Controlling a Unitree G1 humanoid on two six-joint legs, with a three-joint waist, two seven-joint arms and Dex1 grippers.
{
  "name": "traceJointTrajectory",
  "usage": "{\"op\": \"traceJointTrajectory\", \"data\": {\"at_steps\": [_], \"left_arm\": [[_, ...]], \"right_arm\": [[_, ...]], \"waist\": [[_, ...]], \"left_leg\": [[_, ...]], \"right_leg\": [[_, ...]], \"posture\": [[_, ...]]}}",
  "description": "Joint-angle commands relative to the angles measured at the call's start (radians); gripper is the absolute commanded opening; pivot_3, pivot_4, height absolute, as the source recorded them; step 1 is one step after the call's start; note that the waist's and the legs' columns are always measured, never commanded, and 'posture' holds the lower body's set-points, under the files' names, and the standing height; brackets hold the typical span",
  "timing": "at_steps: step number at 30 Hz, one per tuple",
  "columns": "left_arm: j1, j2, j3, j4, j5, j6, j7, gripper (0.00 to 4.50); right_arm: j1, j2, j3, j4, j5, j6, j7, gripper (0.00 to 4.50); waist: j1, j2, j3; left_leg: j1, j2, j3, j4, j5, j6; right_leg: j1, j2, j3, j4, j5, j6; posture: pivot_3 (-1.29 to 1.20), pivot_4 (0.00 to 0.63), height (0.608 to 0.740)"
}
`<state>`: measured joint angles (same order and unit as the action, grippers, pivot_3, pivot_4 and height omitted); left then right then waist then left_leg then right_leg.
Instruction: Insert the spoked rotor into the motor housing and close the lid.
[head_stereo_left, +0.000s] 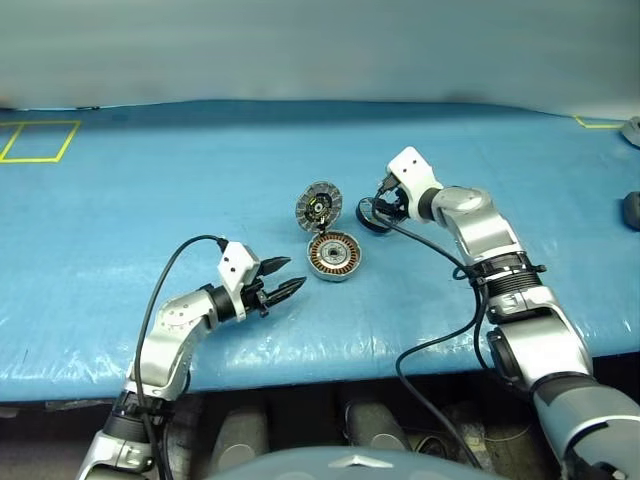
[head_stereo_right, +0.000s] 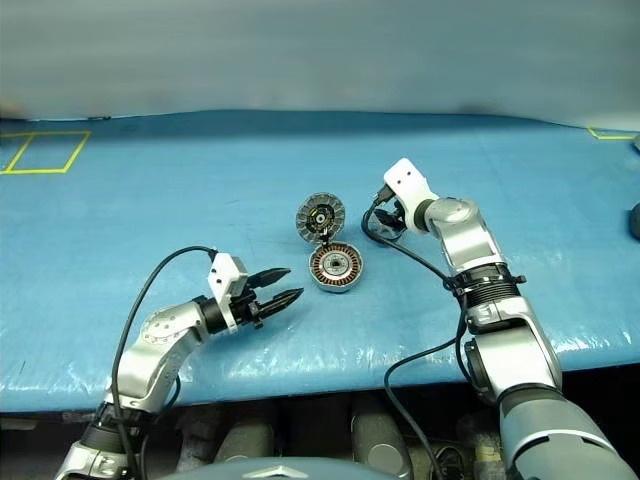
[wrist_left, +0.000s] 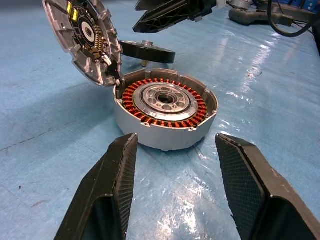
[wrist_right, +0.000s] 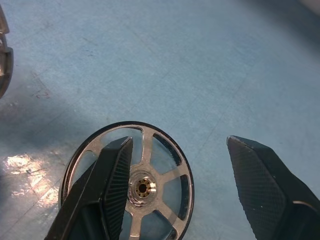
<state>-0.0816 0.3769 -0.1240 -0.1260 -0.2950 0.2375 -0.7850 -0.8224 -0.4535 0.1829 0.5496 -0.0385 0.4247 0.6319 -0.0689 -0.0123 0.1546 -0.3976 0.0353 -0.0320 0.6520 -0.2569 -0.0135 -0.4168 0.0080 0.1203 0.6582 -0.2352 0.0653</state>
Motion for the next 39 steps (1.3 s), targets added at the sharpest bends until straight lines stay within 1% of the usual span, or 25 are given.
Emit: {"op": "traceJointTrajectory", "data": {"at_steps": [1,7,20,23,26,27,29,34,39], "left_arm": [[0.013,0.004,0.016,-0.058,-0.016,0.006,0.011,2.66],[0.01,0.003,-0.004,-0.05,-0.005,0.008,0.012,2.66],[-0.016,0.006,-0.014,-0.023,0.012,0.0,0.005,2.66],[-0.019,0.007,-0.014,-0.017,0.014,-0.003,0.004,2.66],[-0.022,0.007,-0.013,-0.012,0.015,-0.006,0.003,2.66],[-0.024,0.006,-0.013,-0.009,0.016,-0.007,0.003,2.66],[-0.026,0.005,-0.013,-0.004,0.017,-0.01,0.003,2.66],[-0.027,0.003,-0.01,-0.002,0.015,-0.011,0.003,2.66],[-0.025,0.003,-0.008,-0.012,0.008,-0.016,-0.004,2.66]], "right_arm": [[-0.024,-0.008,-0.007,-0.03,0.011,0.01,0.054,3.19],[-0.012,-0.026,0.015,-0.037,-0.008,0.066,0.104,3.19],[0.029,-0.034,0.034,-0.037,-0.046,0.088,0.115,3.19],[0.036,-0.034,0.033,-0.045,-0.044,0.096,0.114,2.58],[0.051,-0.036,0.044,-0.06,-0.049,0.094,0.121,1.63],[0.056,-0.036,0.05,-0.064,-0.051,0.092,0.124,1.59],[0.067,-0.034,0.058,-0.069,-0.056,0.088,0.124,1.31],[0.09,-0.031,0.075,-0.093,-0.074,0.084,0.131,1.31],[0.134,-0.031,0.01,-0.215,-0.033,0.11,0.111,1.31]], "waist": [[0.0,0.0,0.0],[0.0,0.0,0.0],[0.0,0.0,0.0],[0.0,0.0,0.0],[-0.001,0.0,0.0],[-0.001,0.0,0.0],[-0.001,0.0,0.0],[-0.001,0.0,0.0],[0.0,0.0,0.0]], "left_leg": [[0.0,0.0,0.0,0.0,0.0,0.0],[0.0,0.0,0.0,0.001,0.0,0.0],[0.0,0.0,0.0,0.001,0.0,0.0],[0.001,0.0,0.0,0.001,0.0,0.0],[0.001,0.0,0.0,0.002,0.0,0.0],[0.002,0.0,0.0,0.002,0.0,0.0],[0.002,0.0,0.0,0.002,0.0,0.0],[0.003,0.0,0.0,0.003,0.0,0.0],[0.003,0.0,0.0,0.003,0.0,0.0]], "right_leg": [[0.0,0.0,0.0,0.0,0.0,0.0],[0.0,0.0,0.0,0.001,0.0,0.0],[0.0,0.0,0.0,0.001,0.0,0.0],[0.0,0.0,0.0,0.001,0.0,0.0],[0.001,0.0,0.0,0.001,0.0,0.0],[0.002,0.0,0.0,0.001,0.0,0.0],[0.002,0.0,0.0,0.001,0.0,0.0],[0.003,0.001,0.0,0.001,0.0,0.0],[0.003,0.001,0.0,0.001,0.0,0.0]], "posture": [[0.0,0.15,0.74],[0.0,0.15,0.74],[0.0,0.15,0.74],[0.0,0.15,0.74],[0.0,0.15,0.74],[0.0,0.15,0.74],[0.0,0.15,0.74],[0.0,0.15,0.74],[0.0,0.15,0.74]]}}
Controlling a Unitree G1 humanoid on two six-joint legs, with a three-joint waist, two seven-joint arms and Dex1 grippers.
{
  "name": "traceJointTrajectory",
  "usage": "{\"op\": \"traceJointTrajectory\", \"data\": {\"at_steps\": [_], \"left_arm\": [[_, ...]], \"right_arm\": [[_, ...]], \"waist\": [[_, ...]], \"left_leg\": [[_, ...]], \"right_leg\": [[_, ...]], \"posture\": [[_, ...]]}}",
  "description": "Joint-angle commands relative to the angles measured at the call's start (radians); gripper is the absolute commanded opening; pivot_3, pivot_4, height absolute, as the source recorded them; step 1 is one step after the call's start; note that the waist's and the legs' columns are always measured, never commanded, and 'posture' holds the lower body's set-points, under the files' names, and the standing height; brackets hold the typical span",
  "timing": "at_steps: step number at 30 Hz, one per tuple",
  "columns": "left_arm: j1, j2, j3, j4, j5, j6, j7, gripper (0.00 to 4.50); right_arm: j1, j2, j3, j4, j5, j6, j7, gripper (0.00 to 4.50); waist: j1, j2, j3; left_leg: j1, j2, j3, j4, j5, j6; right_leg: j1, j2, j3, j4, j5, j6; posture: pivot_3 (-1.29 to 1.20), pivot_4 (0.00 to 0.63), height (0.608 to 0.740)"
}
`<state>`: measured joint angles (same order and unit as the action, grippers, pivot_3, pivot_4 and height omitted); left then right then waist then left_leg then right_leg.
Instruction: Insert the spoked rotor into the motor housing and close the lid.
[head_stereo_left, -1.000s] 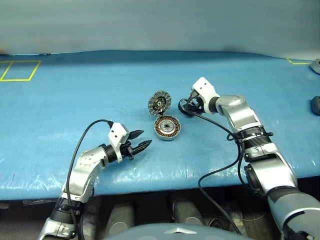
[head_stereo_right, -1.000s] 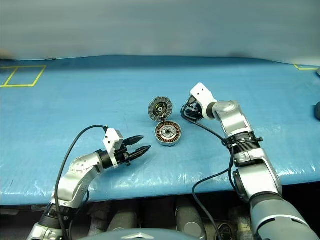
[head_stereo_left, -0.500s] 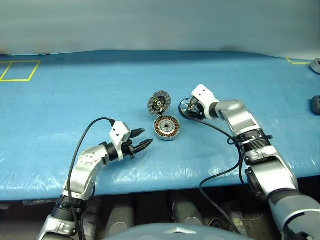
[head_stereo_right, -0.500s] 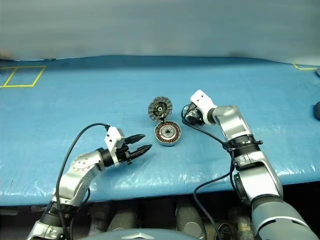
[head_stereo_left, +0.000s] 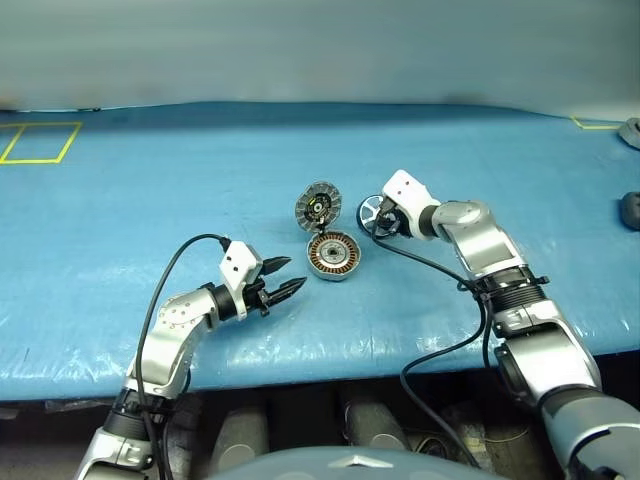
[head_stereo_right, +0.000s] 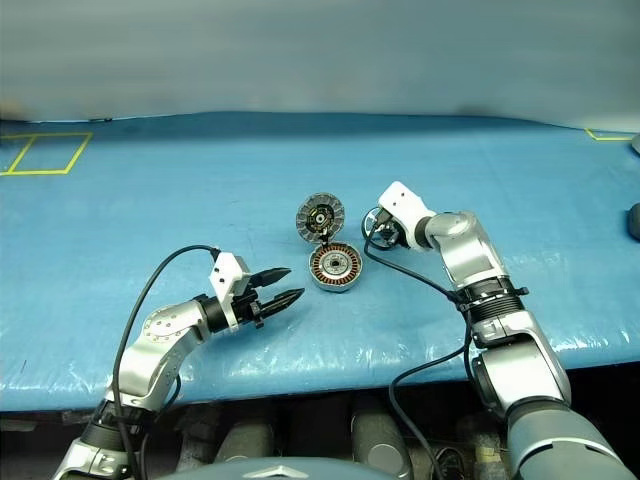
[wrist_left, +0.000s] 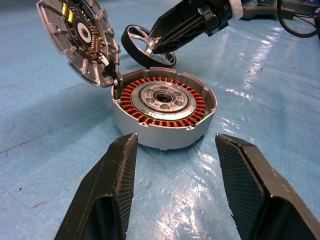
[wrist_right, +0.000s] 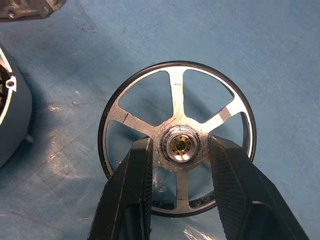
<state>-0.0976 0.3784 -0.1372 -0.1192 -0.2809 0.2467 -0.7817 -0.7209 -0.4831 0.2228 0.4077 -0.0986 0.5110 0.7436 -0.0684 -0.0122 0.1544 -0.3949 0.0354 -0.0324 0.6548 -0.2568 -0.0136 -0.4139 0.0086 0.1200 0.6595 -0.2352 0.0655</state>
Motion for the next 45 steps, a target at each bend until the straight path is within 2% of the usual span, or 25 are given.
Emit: {"op": "traceJointTrajectory", "data": {"at_steps": [1,6,9,13,18,21,26,33,45], "left_arm": [[-0.007,0.001,0.007,-0.027,-0.011,-0.023,-0.009,2.66],[0.001,0.012,0.016,-0.071,-0.039,-0.027,-0.036,2.66],[-0.001,0.014,0.019,-0.077,-0.045,-0.032,-0.046,2.66],[-0.032,0.017,0.011,-0.06,-0.05,-0.045,-0.067,2.66],[-0.075,0.016,0.004,-0.02,-0.039,-0.059,-0.087,2.66],[-0.102,0.019,0.0,-0.006,-0.038,-0.065,-0.102,2.66],[-0.135,0.026,0.003,0.015,-0.026,-0.071,-0.11,2.66],[-0.125,0.037,0.016,0.035,-0.001,-0.095,-0.098,2.66],[-0.075,0.036,0.023,0.0,-0.011,-0.088,-0.068,2.66]], "right_arm": [[0.056,-0.006,-0.055,-0.123,0.041,0.026,-0.01,1.31],[0.271,-0.044,-0.183,-0.47,0.145,0.054,-0.005,1.31],[0.377,-0.048,-0.233,-0.606,0.205,0.084,-0.008,1.31],[0.621,0.011,-0.356,-0.776,0.301,0.114,-0.066,1.31],[0.748,0.114,-0.426,-0.874,0.409,0.105,-0.132,1.31],[0.745,0.147,-0.43,-0.924,0.472,0.098,-0.139,1.31],[0.666,0.129,-0.361,-0.95,0.507,0.106,-0.126,1.31],[0.525,0.074,-0.247,-0.802,0.475,0.109,-0.1,1.31],[0.466,0.017,-0.174,-0.7,0.458,0.084,-0.046,1.31]], "waist": [[0.001,0.0,0.0],[0.011,0.0,0.0],[0.009,0.0,0.0],[0.016,0.0,0.0],[0.006,0.001,0.001],[-0.001,0.001,0.001],[-0.001,0.001,0.001],[0.006,0.001,0.001],[0.008,0.001,0.001]], "left_leg": [[0.0,0.0,0.0,0.0,0.0,0.0],[-0.003,-0.001,-0.001,0.0,0.0,0.0],[-0.004,-0.001,-0.001,0.0,0.0,0.0],[-0.002,-0.001,-0.003,0.001,0.0,0.0],[-0.001,-0.001,0.0,0.003,0.0,0.0],[0.001,0.0,0.001,0.003,0.0,0.0],[0.001,0.0,0.0,0.006,0.0,0.0],[-0.001,0.0,0.0,0.004,0.0,0.0],[-0.003,-0.001,0.0,0.005,-0.001,0.001]], "right_leg": [[0.0,0.0,0.0,0.0,0.0,0.0],[-0.001,-0.001,-0.001,0.0,0.0,0.001],[-0.002,-0.001,0.0,-0.001,-0.001,0.001],[0.0,0.0,-0.002,0.0,-0.002,0.001],[0.0,0.0,0.001,0.0,-0.004,0.005],[0.001,0.001,0.001,0.001,-0.004,0.007],[0.001,0.001,0.001,0.002,-0.004,0.007],[0.001,0.001,0.001,0.001,-0.003,0.005],[0.0,0.0,0.0,0.0,-0.002,0.003]], "posture": [[0.0,0.15,0.74],[0.0,0.15,0.74],[0.0,0.15,0.74],[0.0,0.15,0.74],[0.0,0.15,0.74],[0.0,0.15,0.74],[0.0,0.15,0.74],[0.0,0.15,0.74],[0.0,0.15,0.74]]}}
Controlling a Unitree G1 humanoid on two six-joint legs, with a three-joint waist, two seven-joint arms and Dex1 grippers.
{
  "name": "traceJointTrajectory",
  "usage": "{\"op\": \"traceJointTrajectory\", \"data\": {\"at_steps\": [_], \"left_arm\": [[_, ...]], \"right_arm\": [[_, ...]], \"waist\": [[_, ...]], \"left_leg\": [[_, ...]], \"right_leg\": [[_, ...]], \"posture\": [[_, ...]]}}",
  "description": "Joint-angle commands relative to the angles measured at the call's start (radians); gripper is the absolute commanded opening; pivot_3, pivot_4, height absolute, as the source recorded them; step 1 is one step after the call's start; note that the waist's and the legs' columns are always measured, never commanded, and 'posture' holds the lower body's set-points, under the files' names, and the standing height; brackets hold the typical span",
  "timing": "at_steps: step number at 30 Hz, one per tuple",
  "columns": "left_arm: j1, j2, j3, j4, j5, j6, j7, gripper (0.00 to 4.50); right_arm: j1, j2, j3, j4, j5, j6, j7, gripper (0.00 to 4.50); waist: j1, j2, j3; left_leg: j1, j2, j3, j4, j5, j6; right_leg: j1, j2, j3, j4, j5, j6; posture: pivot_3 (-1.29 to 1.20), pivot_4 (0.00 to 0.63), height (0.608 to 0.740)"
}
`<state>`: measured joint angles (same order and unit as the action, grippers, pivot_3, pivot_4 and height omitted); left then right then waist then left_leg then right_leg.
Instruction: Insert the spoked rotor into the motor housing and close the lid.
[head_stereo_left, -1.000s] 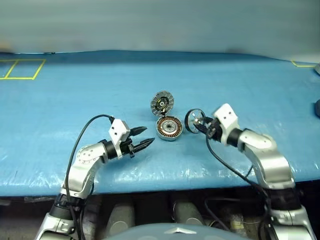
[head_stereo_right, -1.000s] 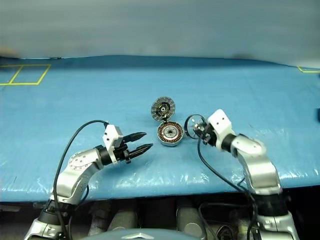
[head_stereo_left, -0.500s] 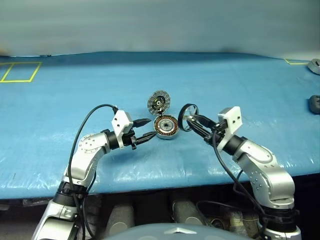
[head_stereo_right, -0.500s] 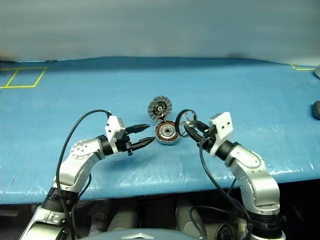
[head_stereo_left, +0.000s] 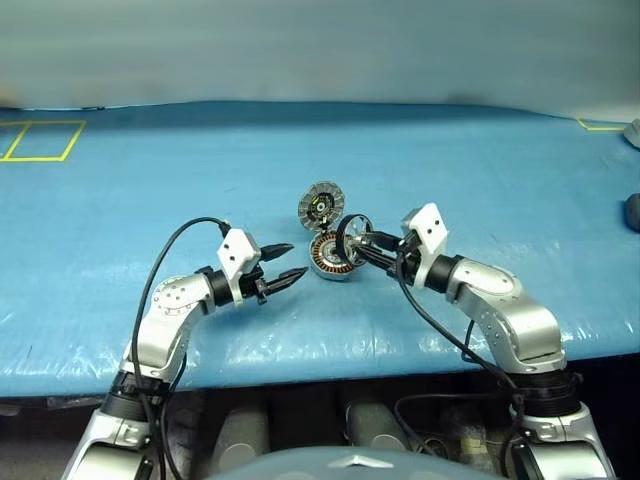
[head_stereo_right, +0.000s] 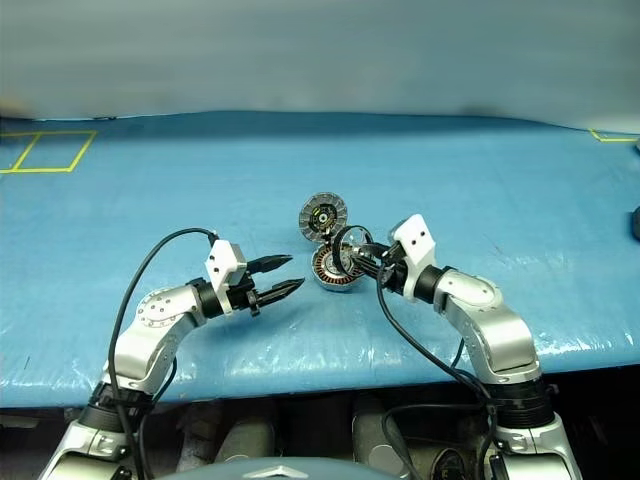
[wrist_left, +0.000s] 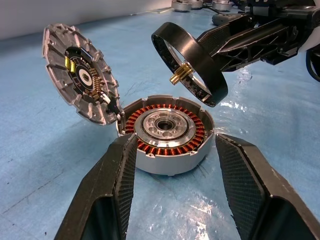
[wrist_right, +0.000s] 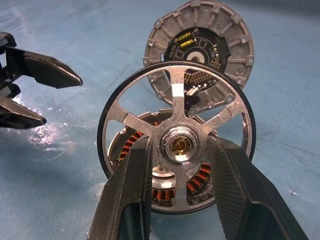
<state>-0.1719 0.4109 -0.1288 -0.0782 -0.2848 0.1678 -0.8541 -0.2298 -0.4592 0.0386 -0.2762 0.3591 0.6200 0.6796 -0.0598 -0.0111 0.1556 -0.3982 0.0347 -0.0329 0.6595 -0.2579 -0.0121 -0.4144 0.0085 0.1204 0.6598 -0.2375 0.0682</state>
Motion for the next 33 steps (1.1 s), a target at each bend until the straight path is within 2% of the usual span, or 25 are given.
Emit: {"op": "traceJointTrajectory", "data": {"at_steps": [1,14,28,33], "left_arm": [[0.0,0.004,0.013,-0.042,-0.008,-0.009,0.005,2.66],[0.004,0.0,0.003,-0.044,-0.006,-0.007,0.006,2.66],[0.007,0.0,0.003,-0.045,-0.006,-0.004,0.007,2.66],[0.006,0.0,0.002,-0.044,-0.007,-0.002,0.006,2.66]], "right_arm": [[-0.028,-0.008,0.019,-0.016,-0.004,-0.029,0.019,1.31],[-0.09,-0.024,0.063,0.074,-0.062,-0.049,0.027,1.31],[-0.088,-0.04,0.114,0.087,-0.119,-0.075,0.045,1.31],[-0.088,-0.062,0.127,0.085,-0.13,-0.071,0.064,3.0]], "waist": [[-0.001,0.0,0.0],[0.0,0.0,0.0],[-0.002,0.0,0.0],[-0.001,0.0,0.0]], "left_leg": [[0.0,0.0,0.0,0.0,0.0,0.0],[0.0,0.0,0.0,0.001,0.0,0.0],[0.001,0.0,0.0,0.001,0.0,0.0],[0.001,0.0,0.0,0.001,0.0,0.0]], "right_leg": [[0.0,0.0,0.0,0.0,0.0,0.0],[0.0,0.0,0.0,0.0,0.0,0.0],[0.001,0.0,0.0,0.0,0.0,0.0],[0.001,0.0,0.0,0.0,0.0,0.0]], "posture": [[0.0,0.15,0.74],[0.0,0.15,0.74],[0.0,0.15,0.74],[0.0,0.15,0.74]]}}
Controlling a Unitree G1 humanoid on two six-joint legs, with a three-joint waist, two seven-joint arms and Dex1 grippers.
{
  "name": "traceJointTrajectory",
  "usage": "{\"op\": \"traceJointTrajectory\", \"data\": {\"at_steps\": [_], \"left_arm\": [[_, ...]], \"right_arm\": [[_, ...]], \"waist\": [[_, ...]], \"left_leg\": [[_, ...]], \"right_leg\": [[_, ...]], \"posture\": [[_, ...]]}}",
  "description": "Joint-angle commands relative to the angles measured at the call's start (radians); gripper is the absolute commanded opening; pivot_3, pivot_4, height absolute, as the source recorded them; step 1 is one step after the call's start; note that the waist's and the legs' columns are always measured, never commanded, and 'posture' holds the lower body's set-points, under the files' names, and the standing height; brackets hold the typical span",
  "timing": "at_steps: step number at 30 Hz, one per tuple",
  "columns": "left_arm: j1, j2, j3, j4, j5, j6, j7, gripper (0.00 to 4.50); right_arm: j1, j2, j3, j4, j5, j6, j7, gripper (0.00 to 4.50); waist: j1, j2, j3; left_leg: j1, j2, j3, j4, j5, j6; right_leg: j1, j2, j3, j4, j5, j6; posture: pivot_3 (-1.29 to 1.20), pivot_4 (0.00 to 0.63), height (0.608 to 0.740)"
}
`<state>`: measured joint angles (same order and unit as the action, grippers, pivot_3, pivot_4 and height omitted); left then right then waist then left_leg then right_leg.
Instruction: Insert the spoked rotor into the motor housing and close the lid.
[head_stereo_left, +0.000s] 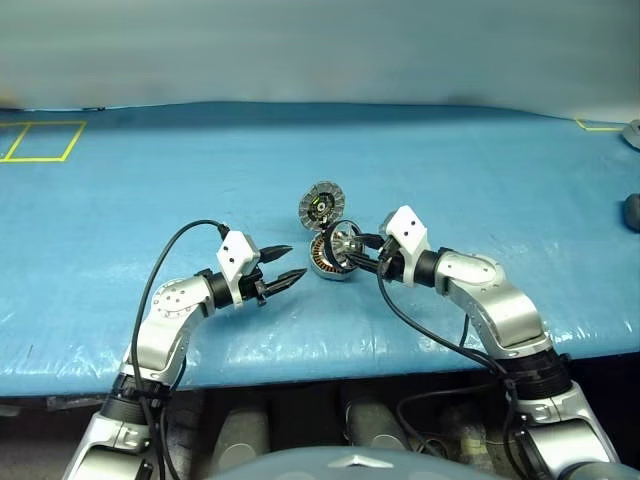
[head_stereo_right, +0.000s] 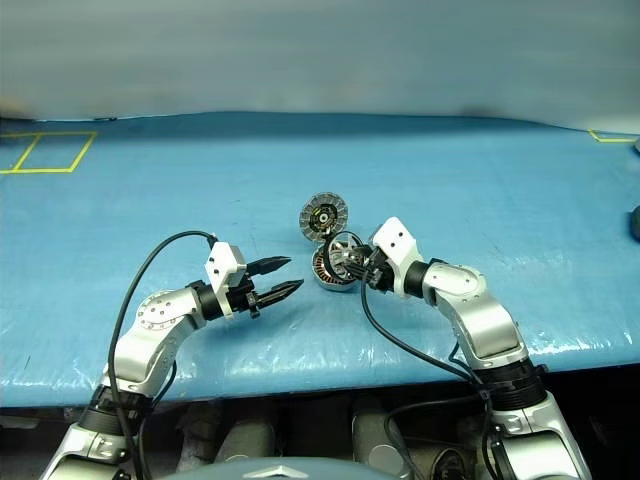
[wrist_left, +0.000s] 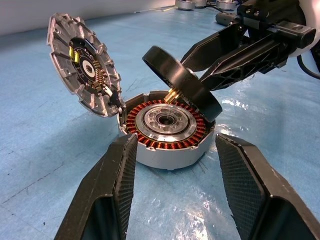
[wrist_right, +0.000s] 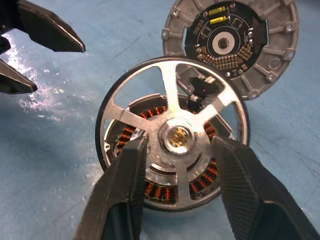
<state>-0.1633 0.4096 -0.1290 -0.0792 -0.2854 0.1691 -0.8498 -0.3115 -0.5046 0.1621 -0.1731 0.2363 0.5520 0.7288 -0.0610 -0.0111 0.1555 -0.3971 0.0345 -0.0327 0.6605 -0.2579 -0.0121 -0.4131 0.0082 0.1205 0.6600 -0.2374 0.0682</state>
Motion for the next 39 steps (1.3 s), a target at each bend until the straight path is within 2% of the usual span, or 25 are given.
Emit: {"op": "traceJointTrajectory", "data": {"at_steps": [1,13,17,24,35,39], "left_arm": [[-0.003,0.001,0.002,-0.043,-0.006,-0.003,0.001,2.66],[-0.001,0.001,0.006,-0.043,-0.011,-0.001,0.001,2.66],[-0.004,-0.002,0.01,-0.042,-0.014,-0.001,0.004,2.66],[-0.002,-0.009,0.007,-0.041,-0.012,-0.002,0.012,2.66],[-0.004,-0.005,0.004,-0.045,-0.011,0.0,0.012,2.66],[-0.004,-0.004,0.005,-0.045,-0.011,0.001,0.011,2.66]], "right_arm": [[-0.007,-0.02,0.005,-0.021,-0.005,-0.001,0.021,3.29],[-0.016,0.018,-0.06,-0.07,0.086,0.003,0.023,3.29],[-0.016,0.07,-0.062,-0.053,0.086,-0.008,-0.019,2.4],[-0.017,0.162,-0.008,0.045,0.024,-0.029,-0.089,0.03],[-0.043,0.191,-0.004,0.159,0.0,-0.013,-0.116,0.03],[-0.058,0.15,0.075,0.195,-0.099,0.006,-0.136,0.03]], "waist": [[0.0,0.0,0.0],[0.0,0.0,0.0],[-0.001,0.0,0.0],[-0.001,0.0,0.0],[-0.002,0.0,0.0],[-0.004,0.0,0.0]], "left_leg": [[0.0,0.0,0.0,0.0,0.0,0.0],[0.0,0.0,0.0,0.0,0.0,0.0],[0.0,0.0,0.0,0.0,0.0,0.0],[0.0,0.0,0.0,0.0,0.0,0.0],[0.0,0.0,0.0,0.0,0.0,0.0],[0.001,0.0,0.0,0.0,0.0,0.0]], "right_leg": [[0.0,0.0,0.0,0.0,0.0,0.0],[0.0,0.0,0.0,0.0,0.0,0.0],[0.0,0.0,0.0,0.0,0.0,0.0],[0.0,0.0,0.0,0.0,0.0,0.0],[0.0,0.0,0.0,0.0,0.0,0.0],[0.0,0.0,0.0,0.001,0.0,0.0]], "posture": [[0.0,0.15,0.74],[0.0,0.15,0.74],[0.0,0.15,0.74],[0.0,0.15,0.74],[0.0,0.15,0.74],[0.0,0.15,0.74]]}}
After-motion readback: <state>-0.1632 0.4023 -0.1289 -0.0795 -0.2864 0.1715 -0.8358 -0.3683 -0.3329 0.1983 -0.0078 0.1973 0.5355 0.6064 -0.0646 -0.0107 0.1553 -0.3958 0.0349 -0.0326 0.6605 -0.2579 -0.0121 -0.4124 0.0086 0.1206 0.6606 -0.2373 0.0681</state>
